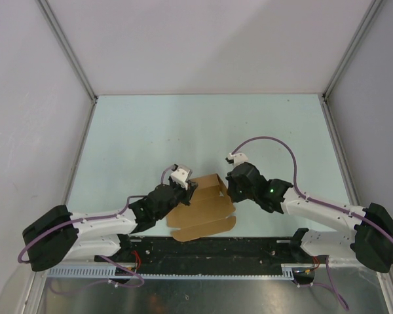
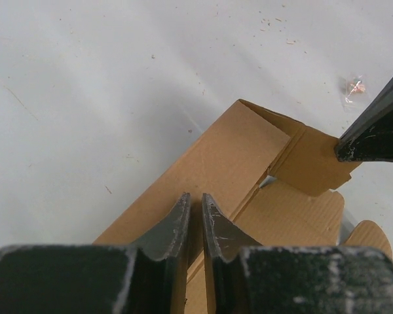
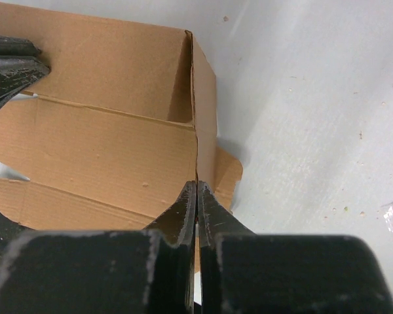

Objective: Fold the paper box

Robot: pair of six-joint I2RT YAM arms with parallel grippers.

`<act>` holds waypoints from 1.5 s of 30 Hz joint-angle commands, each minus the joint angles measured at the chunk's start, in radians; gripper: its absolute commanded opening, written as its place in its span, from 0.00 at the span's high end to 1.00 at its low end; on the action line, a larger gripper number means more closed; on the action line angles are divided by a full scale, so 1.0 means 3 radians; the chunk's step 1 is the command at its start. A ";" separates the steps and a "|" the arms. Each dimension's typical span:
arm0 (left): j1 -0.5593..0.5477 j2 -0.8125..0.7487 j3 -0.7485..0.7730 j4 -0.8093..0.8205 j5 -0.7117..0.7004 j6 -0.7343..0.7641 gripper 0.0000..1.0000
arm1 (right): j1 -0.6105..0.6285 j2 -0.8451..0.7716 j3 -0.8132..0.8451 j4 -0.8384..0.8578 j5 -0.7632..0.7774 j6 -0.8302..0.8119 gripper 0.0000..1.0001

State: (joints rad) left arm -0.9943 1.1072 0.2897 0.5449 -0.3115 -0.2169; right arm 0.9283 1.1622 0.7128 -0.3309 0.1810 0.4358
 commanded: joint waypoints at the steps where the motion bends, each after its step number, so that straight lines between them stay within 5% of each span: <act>1: 0.0016 0.0027 0.0016 0.0035 0.0010 0.0043 0.83 | 0.0020 0.0002 0.0048 0.0121 -0.0097 0.0061 1.00; 10: 0.0016 -0.0014 -0.0035 0.0050 0.0041 0.0012 0.85 | 0.0035 0.0063 0.0048 0.0244 -0.0235 0.0148 0.97; 13: 0.0016 -0.0035 -0.0045 0.0050 0.0041 0.0002 0.85 | 0.0050 0.0084 0.0048 0.0305 -0.0266 0.0153 0.89; 17: 0.0016 -0.0045 -0.0066 0.0055 0.0046 0.0002 0.85 | 0.0045 0.0058 0.0048 0.0326 -0.0271 0.0148 0.65; 23: 0.0016 -0.0040 -0.0081 0.0060 0.0056 -0.0003 0.85 | 0.0045 0.0028 0.0048 0.0387 -0.0312 0.0137 0.56; 39: 0.0016 -0.0071 -0.0117 0.0075 0.0056 -0.0008 0.86 | -0.0047 0.0222 -0.0034 0.0806 -0.0772 0.0081 0.55; 45: 0.0016 -0.0055 -0.0117 0.0081 0.0067 -0.0003 0.86 | -0.0318 -0.0089 -0.0218 0.0863 -0.0971 -0.0036 0.54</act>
State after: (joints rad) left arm -0.9943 1.0950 0.2691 0.5644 -0.3023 -0.2180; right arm 0.8822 1.2198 0.6781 -0.1173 -0.0620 0.4614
